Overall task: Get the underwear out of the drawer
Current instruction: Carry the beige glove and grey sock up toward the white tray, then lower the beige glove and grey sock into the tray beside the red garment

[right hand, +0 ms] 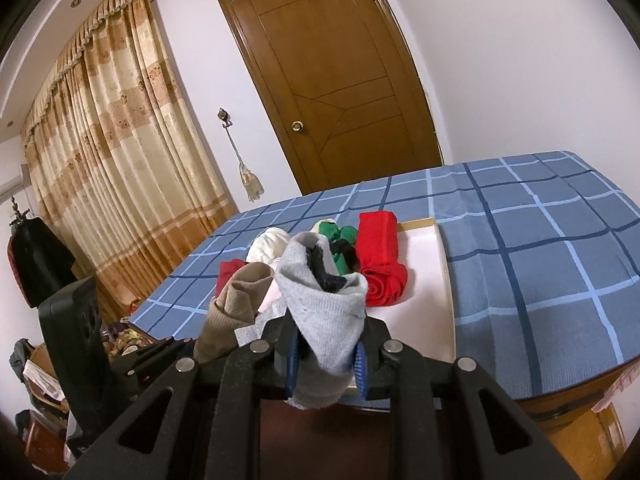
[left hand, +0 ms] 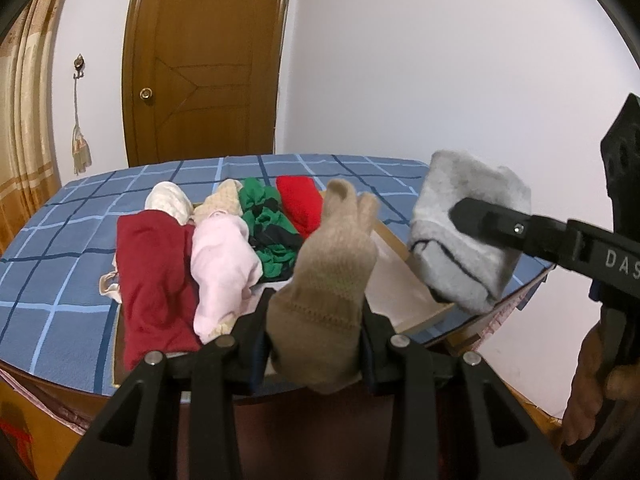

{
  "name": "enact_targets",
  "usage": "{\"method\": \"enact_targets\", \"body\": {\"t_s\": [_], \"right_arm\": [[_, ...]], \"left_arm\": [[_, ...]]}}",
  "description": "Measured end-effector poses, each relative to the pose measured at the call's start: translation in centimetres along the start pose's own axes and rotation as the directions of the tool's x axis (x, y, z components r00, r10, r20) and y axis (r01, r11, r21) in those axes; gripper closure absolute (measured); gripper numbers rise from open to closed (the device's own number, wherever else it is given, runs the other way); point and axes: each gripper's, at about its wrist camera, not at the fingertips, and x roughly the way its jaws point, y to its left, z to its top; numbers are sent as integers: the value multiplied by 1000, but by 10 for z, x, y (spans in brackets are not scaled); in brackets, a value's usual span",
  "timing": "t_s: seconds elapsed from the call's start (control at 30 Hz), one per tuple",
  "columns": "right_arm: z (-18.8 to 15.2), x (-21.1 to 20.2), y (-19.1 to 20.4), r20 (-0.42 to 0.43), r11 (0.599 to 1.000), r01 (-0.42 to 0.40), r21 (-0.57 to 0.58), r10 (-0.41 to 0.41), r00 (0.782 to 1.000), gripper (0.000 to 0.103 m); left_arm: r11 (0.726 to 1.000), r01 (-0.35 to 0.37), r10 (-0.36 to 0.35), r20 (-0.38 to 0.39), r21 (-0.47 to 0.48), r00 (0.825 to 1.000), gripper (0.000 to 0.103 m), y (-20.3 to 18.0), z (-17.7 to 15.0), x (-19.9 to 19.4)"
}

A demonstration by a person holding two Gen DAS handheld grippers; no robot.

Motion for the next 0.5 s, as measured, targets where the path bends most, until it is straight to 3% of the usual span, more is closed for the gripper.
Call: {"method": "enact_targets", "body": {"t_s": [0.5], "right_arm": [[2,39,-23,-33,997,46,65,-44,998,79]], "left_arm": [[1000,-21,21,-30,-8,999,68,-3,8,36]]}}
